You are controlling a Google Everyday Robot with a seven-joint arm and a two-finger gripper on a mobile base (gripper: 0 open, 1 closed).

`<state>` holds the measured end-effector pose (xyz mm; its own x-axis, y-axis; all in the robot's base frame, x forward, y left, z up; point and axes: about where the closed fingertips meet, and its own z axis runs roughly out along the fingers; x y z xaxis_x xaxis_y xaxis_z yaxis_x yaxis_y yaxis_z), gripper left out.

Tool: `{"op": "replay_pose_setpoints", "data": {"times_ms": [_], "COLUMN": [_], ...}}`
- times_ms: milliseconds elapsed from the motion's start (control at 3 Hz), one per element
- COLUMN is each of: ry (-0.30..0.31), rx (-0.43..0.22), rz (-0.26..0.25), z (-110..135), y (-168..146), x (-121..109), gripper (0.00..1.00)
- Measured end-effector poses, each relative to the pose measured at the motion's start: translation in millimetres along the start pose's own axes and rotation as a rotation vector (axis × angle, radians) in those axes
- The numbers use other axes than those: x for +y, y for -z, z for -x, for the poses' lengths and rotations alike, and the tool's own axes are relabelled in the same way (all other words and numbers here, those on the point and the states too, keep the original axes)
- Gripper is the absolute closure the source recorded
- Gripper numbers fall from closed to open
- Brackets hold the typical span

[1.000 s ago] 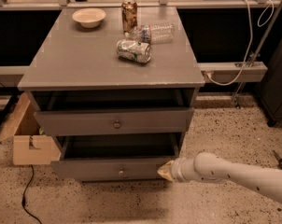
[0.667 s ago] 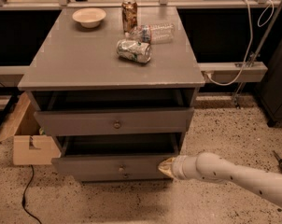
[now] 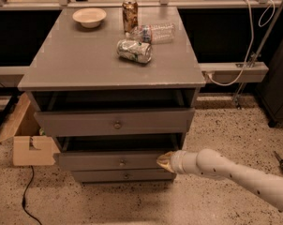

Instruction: Close middle drawer

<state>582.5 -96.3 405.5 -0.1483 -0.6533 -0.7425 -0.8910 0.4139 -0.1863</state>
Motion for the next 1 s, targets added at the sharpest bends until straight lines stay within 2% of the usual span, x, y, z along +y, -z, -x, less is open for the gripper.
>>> {"op": "replay_pose_setpoints", "data": {"times_ms": [333, 667, 1000], "ry": [0.009, 0.009, -0.003], "rx": [-0.032, -0.032, -0.015], "rz": [0.019, 0.019, 0.049], "z": [2, 2, -6], "y": [-31, -31, 0], "x": [-29, -29, -11], "gripper": [1.00, 1.00, 1.00]}}
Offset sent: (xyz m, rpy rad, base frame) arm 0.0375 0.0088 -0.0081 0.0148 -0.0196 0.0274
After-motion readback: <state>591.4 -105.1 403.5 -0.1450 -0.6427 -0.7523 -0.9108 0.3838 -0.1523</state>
